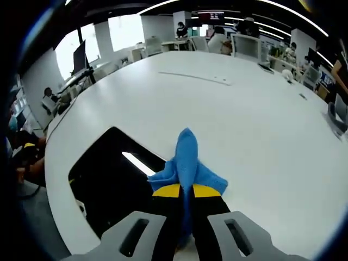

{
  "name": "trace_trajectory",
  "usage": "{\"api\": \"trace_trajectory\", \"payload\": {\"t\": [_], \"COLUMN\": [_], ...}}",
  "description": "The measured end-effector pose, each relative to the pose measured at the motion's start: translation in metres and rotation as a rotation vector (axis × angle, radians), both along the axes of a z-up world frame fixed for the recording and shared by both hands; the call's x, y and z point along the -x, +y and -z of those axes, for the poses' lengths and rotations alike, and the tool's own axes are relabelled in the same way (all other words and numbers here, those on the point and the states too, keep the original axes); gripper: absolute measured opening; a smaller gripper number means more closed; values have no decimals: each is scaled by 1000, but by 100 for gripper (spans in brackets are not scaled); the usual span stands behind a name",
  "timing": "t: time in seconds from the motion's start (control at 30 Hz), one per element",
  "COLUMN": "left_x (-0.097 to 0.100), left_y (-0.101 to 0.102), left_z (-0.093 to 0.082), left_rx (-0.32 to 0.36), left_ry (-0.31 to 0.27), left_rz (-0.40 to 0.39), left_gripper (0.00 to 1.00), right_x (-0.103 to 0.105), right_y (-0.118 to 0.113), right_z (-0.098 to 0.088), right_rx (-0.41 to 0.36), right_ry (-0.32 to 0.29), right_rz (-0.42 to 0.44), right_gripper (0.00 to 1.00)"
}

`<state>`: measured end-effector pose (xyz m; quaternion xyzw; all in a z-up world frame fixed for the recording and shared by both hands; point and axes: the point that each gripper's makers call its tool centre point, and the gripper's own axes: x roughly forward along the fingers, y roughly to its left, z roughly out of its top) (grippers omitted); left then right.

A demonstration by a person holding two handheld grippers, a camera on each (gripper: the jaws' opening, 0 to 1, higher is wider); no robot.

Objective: Wipe the mirror surface with the cleaning cloth until all visible marks leave the cleaned area.

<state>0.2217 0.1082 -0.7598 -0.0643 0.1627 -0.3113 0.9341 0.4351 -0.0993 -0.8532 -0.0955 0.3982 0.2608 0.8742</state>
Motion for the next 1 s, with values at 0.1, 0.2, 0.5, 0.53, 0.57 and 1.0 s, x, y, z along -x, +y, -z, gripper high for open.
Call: {"api": "trace_trajectory", "payload": {"t": [0.1, 0.2, 0.5, 0.53, 0.57, 1.0], "left_x": [0, 0, 0, 0, 0, 0], "left_y": [0, 0, 0, 0, 0, -1], "left_z": [0, 0, 1, 0, 0, -1], "left_rx": [-1, -1, -3, -3, -2, 4], "left_ry": [1, 1, 1, 1, 1, -4], "left_rz": [0, 0, 4, 4, 5, 6], "left_gripper": [99, 99, 99, 99, 99, 99], "right_x": [-2, -3, -6, -6, -6, -5], "right_y": [0, 0, 1, 1, 1, 1], "right_z": [0, 0, -1, -1, -1, -8], "right_rx": [5, 4, -2, -1, 1, 20], "right_ry": [-7, -5, -1, 0, 2, -22], "right_rz": [-2, 0, 0, -2, -6, -20], "right_gripper": [1, 1, 1, 1, 1, 0]}}
